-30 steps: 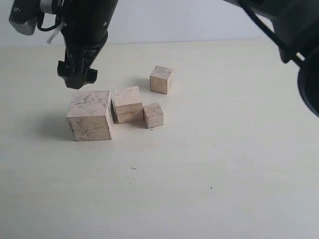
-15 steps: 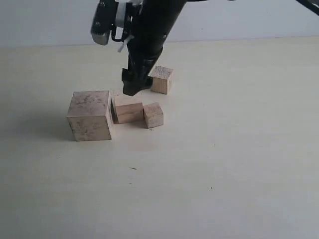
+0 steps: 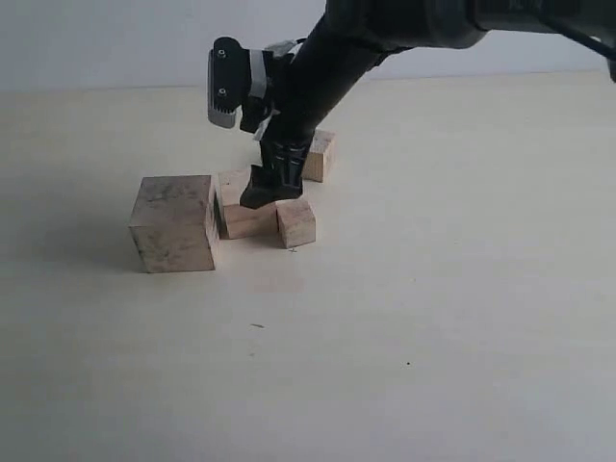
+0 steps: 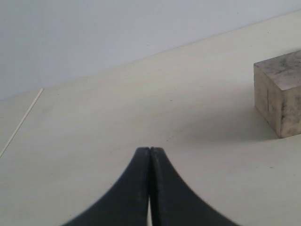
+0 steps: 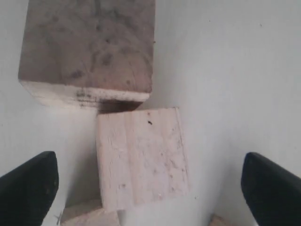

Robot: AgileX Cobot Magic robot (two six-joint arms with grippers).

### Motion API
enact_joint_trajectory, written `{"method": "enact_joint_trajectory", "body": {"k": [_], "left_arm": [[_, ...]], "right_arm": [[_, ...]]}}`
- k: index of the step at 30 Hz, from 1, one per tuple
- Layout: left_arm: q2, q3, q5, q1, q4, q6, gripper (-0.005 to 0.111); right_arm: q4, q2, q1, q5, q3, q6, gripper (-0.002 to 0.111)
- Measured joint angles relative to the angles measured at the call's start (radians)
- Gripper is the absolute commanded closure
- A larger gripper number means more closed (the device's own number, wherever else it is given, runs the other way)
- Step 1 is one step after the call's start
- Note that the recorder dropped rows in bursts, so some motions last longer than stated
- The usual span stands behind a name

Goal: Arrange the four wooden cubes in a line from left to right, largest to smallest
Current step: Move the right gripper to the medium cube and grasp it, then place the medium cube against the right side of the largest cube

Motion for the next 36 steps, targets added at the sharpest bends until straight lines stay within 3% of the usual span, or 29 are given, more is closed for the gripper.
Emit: {"method": "enact_joint_trajectory", "body": {"k": [16,19,22,29,36], "left_arm": [[0.000,0.000,0.000,0.000,0.000,0.000,0.107],[0.000,0.000,0.000,0.000,0.000,0.000,0.107],[0.000,0.000,0.000,0.000,0.000,0.000,0.107],[0.000,0.000,0.000,0.000,0.000,0.000,0.107],[0.000,0.000,0.000,0.000,0.000,0.000,0.107]], "right_arm": [[0.132,0.121,-0.050,-0.052,0.000,-0.114,0.008],[0.170,0.132,-0.054,-0.034,0.000,-0.139,0.014],[0.206,0.134,-0.054,-0.002,0.000,-0.164,0.034],[0.174,0.107,-0.054,0.056,0.000,-0.174,0.105],[0.122,0.037,-0.054,0.148,0.000,-0.110,0.108]]}}
